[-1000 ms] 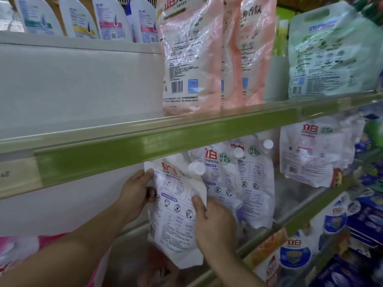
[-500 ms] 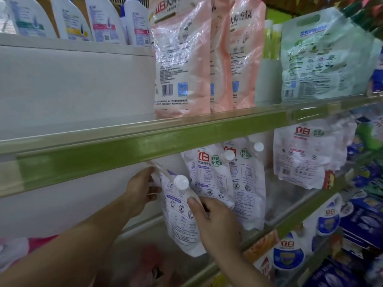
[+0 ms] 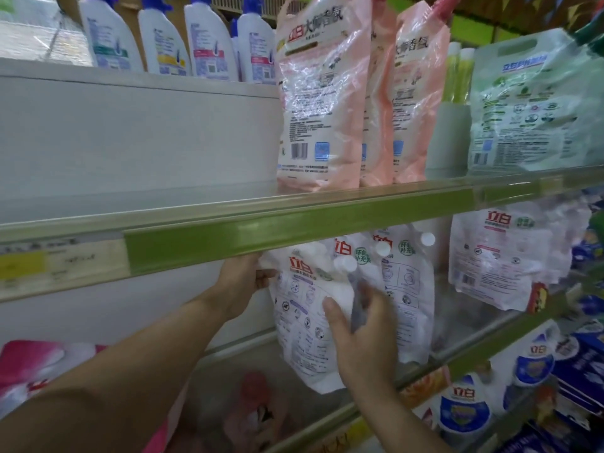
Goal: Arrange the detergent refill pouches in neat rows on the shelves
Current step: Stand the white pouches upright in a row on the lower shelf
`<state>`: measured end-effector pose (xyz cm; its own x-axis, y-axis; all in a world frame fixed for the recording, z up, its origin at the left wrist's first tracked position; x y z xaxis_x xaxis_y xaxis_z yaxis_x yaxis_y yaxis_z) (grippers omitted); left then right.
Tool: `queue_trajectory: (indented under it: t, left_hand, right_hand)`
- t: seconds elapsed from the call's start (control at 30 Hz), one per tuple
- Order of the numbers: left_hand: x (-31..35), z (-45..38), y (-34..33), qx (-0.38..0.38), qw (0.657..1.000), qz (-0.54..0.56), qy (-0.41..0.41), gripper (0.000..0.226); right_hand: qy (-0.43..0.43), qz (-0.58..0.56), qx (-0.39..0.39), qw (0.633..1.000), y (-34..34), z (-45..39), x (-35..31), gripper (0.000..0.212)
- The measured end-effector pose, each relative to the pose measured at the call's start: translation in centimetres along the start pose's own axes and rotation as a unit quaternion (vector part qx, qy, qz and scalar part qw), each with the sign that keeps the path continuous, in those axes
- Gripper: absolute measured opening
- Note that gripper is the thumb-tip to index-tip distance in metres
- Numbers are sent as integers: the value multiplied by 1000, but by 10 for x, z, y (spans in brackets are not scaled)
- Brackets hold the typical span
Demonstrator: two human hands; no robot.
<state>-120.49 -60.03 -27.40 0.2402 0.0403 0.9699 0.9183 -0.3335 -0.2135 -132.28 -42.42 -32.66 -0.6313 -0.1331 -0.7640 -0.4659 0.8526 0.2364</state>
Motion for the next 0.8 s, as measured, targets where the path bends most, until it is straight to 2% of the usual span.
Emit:
queue_trajectory:
  t: [0.07, 0.13, 0.23, 0.37, 0.53, 0.63, 0.67, 0.8]
  left_hand:
    - [-1, 9, 19, 23, 999, -43, -11, 6]
    - [2, 20, 45, 57, 996, -69, -10, 6]
    - [17, 38, 92, 89, 992, -90, -6, 12]
    - [46, 77, 175, 116, 984, -139, -10, 12]
    - [63, 140, 280, 244, 943, -226, -12, 10]
    - [63, 176, 338, 312, 885, -343, 38, 17]
    - [61, 186, 353, 319, 875, -357, 68, 20]
    - [43, 197, 380, 292, 880, -339, 159, 20]
  right_hand:
    - [68, -59, 80, 993, 0, 12, -14, 48]
    - [151, -83, 73, 982, -9, 25, -36, 41]
    - [210, -86, -8, 974, -38, 43, -68, 34]
    - [183, -84, -114, 973, -81, 72, -99, 33]
    - [204, -26, -232, 951, -128, 111, -132, 38]
    - [225, 20, -298, 928, -152, 130, -145, 40]
    - [232, 43, -322, 917, -160, 135, -148, 41]
    - [228, 137, -438, 859, -185, 152, -148, 39]
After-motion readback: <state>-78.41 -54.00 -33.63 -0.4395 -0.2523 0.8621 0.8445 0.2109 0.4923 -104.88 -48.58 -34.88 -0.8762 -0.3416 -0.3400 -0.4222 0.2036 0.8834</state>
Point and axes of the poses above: each hand's wrist, its own z-axis away from the middle knuckle, its own y-axis out of the back of the hand, x = y × z, the point moved 1 cm from there along -z, towards the middle knuckle, and after that the axes turned 3 degrees about -x, right-handed, at the moved point
